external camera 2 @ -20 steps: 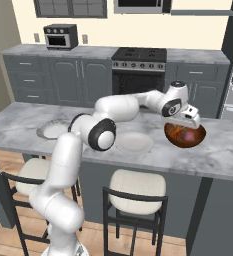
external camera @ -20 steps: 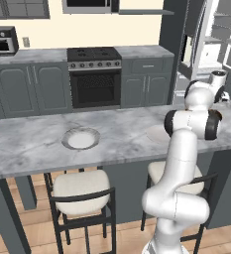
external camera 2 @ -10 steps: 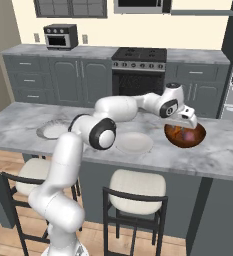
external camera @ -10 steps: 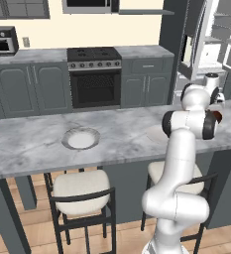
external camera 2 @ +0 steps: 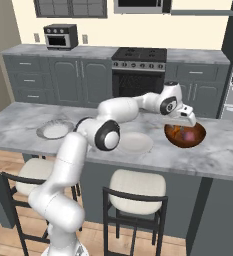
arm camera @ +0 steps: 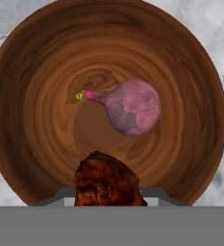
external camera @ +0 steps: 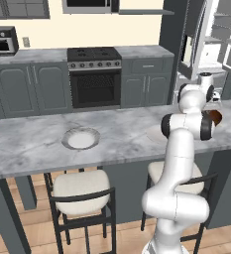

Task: Pick the chicken drumstick and onion from their plates and place them in the bowl. Then put the bowl in the fridge.

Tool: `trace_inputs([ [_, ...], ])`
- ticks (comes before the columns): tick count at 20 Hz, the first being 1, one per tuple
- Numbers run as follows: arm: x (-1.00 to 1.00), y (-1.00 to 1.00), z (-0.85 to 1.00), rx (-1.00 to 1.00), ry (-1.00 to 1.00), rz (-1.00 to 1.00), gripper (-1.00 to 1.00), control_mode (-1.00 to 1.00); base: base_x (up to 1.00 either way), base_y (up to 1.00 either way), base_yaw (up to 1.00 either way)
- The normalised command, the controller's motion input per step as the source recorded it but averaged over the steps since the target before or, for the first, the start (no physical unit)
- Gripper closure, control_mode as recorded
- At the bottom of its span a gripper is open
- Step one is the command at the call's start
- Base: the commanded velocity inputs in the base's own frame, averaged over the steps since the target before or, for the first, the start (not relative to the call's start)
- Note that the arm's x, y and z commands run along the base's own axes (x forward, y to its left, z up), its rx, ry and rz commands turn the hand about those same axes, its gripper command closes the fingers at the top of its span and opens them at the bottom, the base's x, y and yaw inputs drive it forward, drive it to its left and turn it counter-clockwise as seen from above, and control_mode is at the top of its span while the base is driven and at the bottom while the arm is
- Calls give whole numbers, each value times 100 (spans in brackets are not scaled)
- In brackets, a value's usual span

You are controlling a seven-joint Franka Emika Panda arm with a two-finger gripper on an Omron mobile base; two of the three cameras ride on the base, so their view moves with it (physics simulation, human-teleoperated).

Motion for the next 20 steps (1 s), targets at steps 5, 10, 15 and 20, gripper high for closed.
trace_inputs([
  [5,3,-8,0,5,6,0,100,-100,0,0,0],
  [10,1,-1,-4,8,7,0,100,-100,0,0,0],
  [15,2,3,-9,5,1,0,-100,-100,0,0,0],
  [20,5,0,0,4,0,0,-100,-100,0,0,0],
])
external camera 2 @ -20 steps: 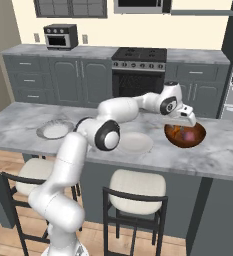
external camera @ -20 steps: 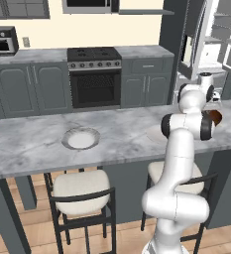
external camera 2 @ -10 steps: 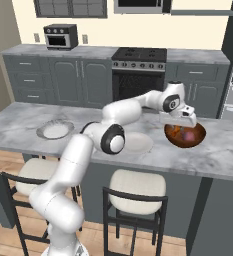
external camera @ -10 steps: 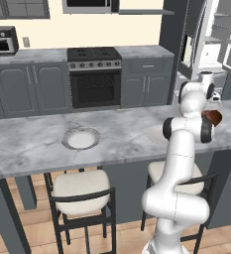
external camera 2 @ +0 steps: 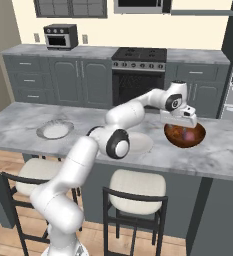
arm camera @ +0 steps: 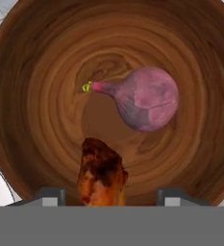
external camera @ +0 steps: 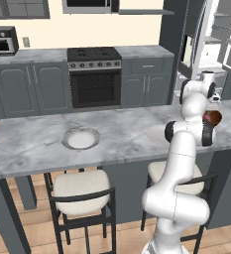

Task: Pick the chicken drumstick and onion from their plates and place them in the bowl. Then put the bowl in the fridge.

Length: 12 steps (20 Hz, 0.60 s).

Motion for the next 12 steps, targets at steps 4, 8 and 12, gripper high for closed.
trace_inputs([
  [4,6,0,4,1,0,0,-100,-100,0,0,0],
  [8,-1,0,25,2,0,1,-100,-100,0,0,0],
  [12,-36,9,13,1,0,0,-100,-100,0,0,0],
])
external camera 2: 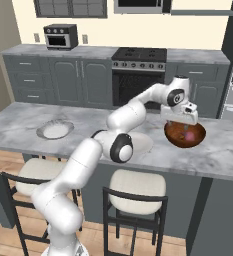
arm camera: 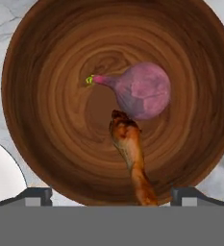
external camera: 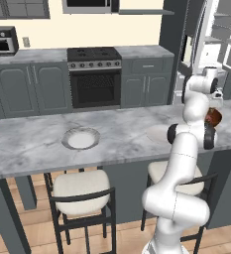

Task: Pick the chicken drumstick and onion from their plates and place them in the bowl. Then put the bowl in the fridge.

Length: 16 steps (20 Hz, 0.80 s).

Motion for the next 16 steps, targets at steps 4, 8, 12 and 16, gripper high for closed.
trace_inputs([
  [4,-39,31,0,0,0,0,-100,-100,0,0,0],
  [8,-40,47,-5,0,0,0,-100,-100,0,0,0],
  [12,-50,58,-30,-16,-1,0,-100,-100,0,0,0],
  [16,-63,58,-32,-23,-6,1,-100,-100,0,0,0],
])
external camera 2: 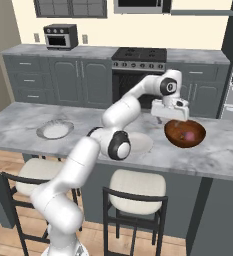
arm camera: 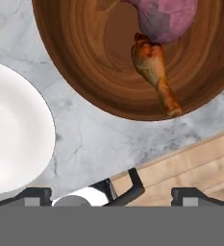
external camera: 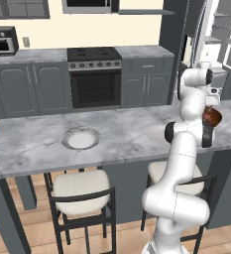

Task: Pick the chicken drumstick and onion from their plates and place them in the bowl. Then put the bowl in the fridge.

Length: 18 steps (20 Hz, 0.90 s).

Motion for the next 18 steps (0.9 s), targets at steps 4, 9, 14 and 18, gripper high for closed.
trace_inputs([
  [4,-67,47,-25,-15,-1,0,-100,-100,0,0,0],
  [9,-80,41,-24,-25,0,10,-100,-100,0,0,0],
  [14,-80,33,-19,-20,-8,10,-100,-100,0,0,0],
  [18,-82,28,-29,-16,-22,14,-100,-100,0,0,0],
])
